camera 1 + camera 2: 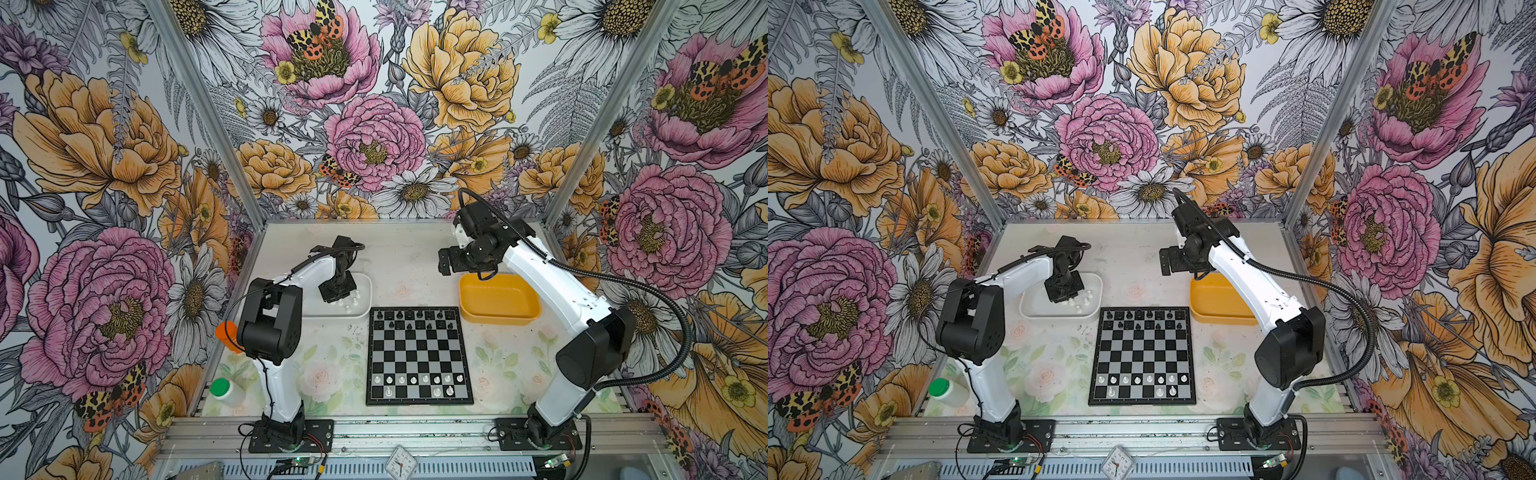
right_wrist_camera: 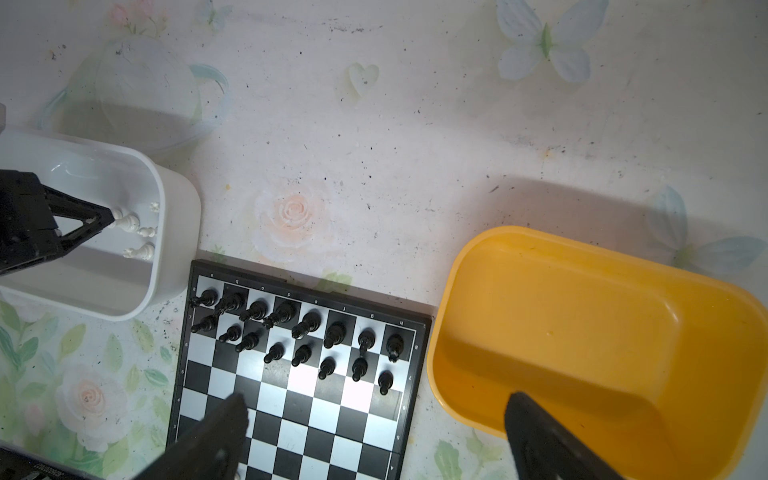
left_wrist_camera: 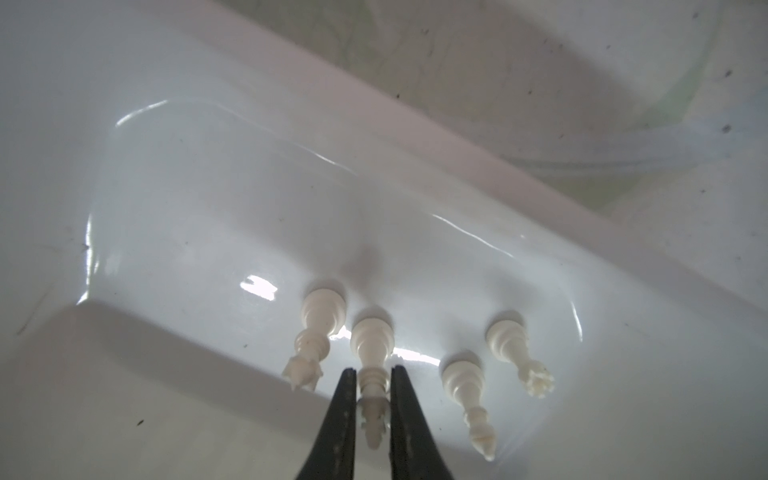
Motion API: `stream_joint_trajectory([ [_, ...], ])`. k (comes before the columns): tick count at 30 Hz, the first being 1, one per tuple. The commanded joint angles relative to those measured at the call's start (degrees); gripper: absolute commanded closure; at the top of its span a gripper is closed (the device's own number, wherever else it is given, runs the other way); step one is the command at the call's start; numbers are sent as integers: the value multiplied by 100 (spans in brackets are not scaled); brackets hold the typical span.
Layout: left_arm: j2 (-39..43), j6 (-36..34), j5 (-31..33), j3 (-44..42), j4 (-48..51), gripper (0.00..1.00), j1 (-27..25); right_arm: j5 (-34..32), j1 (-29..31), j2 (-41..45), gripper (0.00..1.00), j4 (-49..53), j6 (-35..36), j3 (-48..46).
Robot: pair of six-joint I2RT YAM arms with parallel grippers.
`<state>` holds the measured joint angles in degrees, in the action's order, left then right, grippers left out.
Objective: Set up the chess pieces on the board
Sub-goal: 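Carry the white piece with the left gripper over the board while the right arm moves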
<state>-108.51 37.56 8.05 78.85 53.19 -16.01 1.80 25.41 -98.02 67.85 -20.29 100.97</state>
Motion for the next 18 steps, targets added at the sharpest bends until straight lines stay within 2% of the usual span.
stream_joint_trajectory([
  [1,59,-78,-28,-27,-8,88,1,26,-36,281,2,-72,-102,-57],
  [12,857,-38,-133,-59,141,90,-47,-3,-36,492,2,-63,-84,-186],
  [18,1338,26,-19,94,537,90,-315,1,-36,704,2,-63,-52,-346],
])
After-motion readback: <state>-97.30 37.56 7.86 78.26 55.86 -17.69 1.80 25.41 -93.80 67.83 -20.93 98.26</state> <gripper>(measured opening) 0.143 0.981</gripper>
